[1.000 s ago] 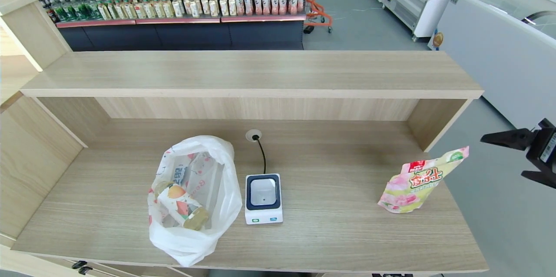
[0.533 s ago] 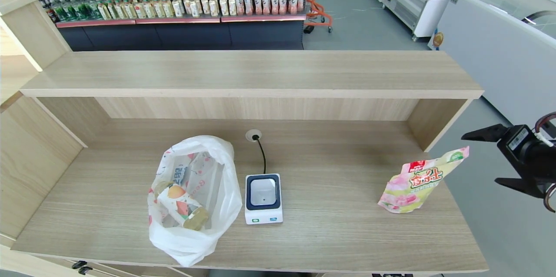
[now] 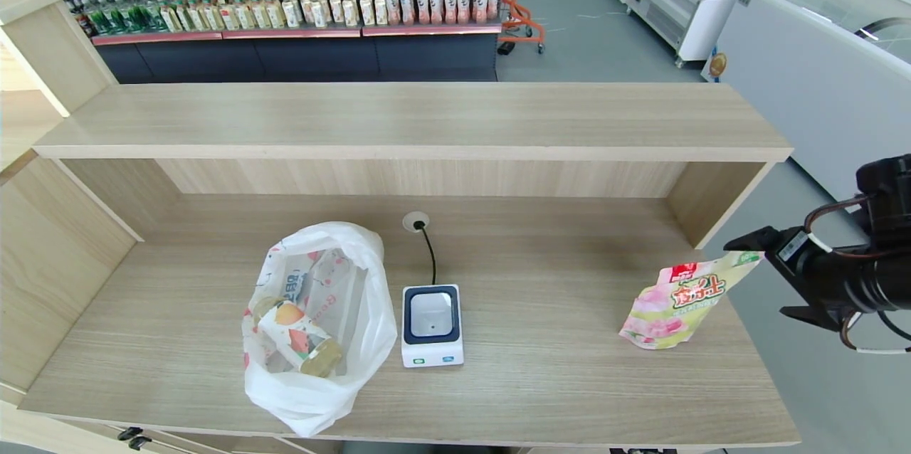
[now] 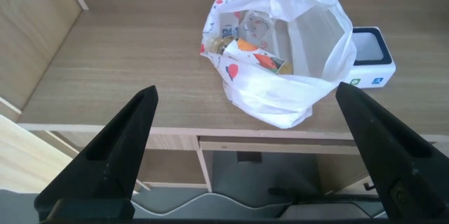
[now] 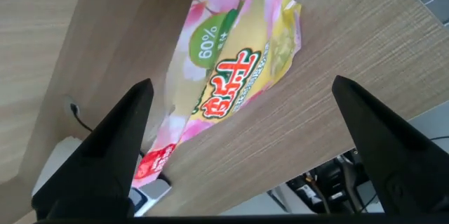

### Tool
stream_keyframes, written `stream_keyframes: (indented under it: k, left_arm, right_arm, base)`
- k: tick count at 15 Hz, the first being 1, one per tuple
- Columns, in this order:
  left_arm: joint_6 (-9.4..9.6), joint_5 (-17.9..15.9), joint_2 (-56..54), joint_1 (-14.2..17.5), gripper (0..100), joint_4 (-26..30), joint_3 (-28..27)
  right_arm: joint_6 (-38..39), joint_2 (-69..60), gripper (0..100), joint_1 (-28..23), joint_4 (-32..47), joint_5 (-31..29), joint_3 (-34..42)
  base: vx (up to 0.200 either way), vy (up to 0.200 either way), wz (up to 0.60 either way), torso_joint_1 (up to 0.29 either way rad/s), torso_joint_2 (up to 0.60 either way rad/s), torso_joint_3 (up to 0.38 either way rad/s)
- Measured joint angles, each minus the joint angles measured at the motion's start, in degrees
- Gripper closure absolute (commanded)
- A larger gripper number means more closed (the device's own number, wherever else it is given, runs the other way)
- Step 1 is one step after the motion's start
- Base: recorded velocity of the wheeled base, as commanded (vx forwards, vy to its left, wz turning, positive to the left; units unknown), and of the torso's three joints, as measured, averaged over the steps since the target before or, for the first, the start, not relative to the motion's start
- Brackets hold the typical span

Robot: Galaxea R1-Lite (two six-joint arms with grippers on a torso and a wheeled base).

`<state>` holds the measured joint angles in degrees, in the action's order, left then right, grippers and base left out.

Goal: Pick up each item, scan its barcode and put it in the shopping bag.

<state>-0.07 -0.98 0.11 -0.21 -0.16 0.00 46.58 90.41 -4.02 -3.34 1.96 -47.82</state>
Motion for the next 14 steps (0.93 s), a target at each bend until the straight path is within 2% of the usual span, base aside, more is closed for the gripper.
stream_keyframes:
  k: [6,8,9,14]
  left_arm:
    - [0.00,0.02,0.00,0.02,0,0.00,0.00]
    - [0.00,0.00,0.00,0.02,0,0.00,0.00]
    - [0.00,-0.02,0.00,0.02,0,0.00,0.00]
    - [0.00,0.00,0.00,0.02,0,0.00,0.00]
  right_arm:
    - [-3.91,11.87,0,1.30,-10.93,-1.34,1.83]
    - [-4.51,14.23,0,1.72,-12.42,-1.34,2.21]
    - [-4.62,15.19,100,1.79,-13.02,-1.32,2.51]
    - [-10.18,19.41,100,3.10,-17.90,-1.28,3.60]
  base:
    - [0.000,0.000,0.00,0.000,0.00,0.000]
    - [0.000,0.000,0.00,0.000,0.00,0.000]
    - [0.000,0.000,0.00,0.000,0.00,0.000]
    - [0.000,0.000,0.00,0.000,0.00,0.000]
